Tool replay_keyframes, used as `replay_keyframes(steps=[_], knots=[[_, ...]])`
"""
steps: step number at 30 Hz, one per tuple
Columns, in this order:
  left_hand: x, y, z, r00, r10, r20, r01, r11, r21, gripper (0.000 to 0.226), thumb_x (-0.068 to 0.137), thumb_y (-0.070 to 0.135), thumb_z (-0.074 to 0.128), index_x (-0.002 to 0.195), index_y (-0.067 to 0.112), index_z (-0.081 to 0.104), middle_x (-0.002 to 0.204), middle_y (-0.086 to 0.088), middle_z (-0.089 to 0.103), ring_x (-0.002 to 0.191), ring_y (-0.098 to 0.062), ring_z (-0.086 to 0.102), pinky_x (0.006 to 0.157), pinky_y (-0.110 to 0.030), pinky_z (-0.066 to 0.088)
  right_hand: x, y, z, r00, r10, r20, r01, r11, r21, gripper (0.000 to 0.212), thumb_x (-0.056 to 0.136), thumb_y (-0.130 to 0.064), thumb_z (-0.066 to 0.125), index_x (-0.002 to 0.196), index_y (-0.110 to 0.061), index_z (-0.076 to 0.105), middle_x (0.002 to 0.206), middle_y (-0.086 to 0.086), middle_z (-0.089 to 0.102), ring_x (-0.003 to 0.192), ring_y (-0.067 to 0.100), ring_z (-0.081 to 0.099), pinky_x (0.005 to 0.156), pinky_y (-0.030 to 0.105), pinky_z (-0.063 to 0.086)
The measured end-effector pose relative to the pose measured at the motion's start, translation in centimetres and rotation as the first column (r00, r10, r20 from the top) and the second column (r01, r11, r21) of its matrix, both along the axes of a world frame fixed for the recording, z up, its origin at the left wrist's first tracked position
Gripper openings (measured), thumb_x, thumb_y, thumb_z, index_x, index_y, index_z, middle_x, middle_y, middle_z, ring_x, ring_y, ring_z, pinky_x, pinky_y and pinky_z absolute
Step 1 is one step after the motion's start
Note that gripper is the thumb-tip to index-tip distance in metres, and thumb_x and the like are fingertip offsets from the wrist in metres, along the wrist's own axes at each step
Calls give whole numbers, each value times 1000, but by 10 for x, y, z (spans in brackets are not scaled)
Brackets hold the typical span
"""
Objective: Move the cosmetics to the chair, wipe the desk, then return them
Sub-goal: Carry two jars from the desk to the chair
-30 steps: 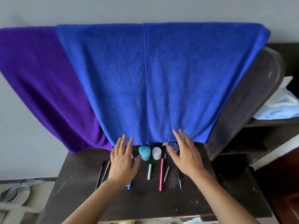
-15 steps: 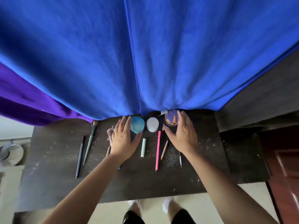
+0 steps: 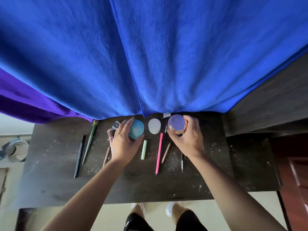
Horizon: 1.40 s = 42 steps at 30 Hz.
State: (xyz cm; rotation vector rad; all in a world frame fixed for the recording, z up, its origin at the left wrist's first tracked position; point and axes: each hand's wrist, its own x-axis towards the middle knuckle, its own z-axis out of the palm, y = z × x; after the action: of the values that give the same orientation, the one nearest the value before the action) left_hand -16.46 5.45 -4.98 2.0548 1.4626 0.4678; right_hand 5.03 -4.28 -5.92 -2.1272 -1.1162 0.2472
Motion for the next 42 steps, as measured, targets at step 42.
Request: replay_keyframes(steps=[42], knots=[[45, -723, 234, -378, -800, 466, 920, -270, 283, 68, 75, 49, 81, 133, 46, 45, 128, 24, 54, 112, -14, 61, 86, -27, 57, -332, -809, 240, -160, -984, 77, 908, -116, 402, 75, 68, -56, 81, 130, -24, 55, 116, -20, 51, 104, 3, 57, 82, 5, 39]])
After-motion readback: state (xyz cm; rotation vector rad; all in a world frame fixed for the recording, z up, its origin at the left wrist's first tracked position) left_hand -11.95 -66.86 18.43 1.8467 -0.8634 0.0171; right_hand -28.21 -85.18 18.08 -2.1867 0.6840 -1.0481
